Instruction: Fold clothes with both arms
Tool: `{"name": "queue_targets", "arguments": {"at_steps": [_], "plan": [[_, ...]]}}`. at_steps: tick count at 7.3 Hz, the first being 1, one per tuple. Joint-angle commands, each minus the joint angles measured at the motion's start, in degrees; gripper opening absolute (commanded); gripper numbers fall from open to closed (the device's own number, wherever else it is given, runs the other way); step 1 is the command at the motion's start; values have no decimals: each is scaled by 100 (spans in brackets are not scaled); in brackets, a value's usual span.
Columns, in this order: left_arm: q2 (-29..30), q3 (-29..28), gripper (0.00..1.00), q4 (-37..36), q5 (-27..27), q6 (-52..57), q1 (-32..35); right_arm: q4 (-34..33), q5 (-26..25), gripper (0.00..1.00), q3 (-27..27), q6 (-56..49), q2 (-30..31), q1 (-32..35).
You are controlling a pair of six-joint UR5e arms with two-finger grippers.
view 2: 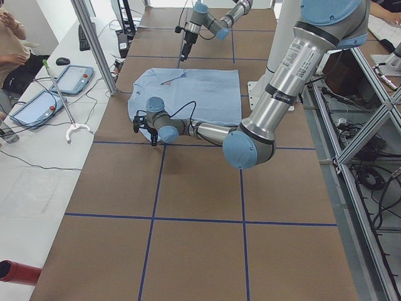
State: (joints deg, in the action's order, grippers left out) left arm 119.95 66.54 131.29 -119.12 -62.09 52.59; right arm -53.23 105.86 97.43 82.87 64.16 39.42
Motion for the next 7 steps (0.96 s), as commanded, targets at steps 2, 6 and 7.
{"name": "queue_targets", "arguments": {"at_steps": [2,6,7], "plan": [[20,-36,0,2,3,4,-30,14,5,100,-5,-34,26,5],[336,375,0,-33,3,-318,-3,14,-13,100,-5,-69,79,14],[580,438,0,-33,-6,-765,-90,14,-13,100,-5,-69,88,14]]}}
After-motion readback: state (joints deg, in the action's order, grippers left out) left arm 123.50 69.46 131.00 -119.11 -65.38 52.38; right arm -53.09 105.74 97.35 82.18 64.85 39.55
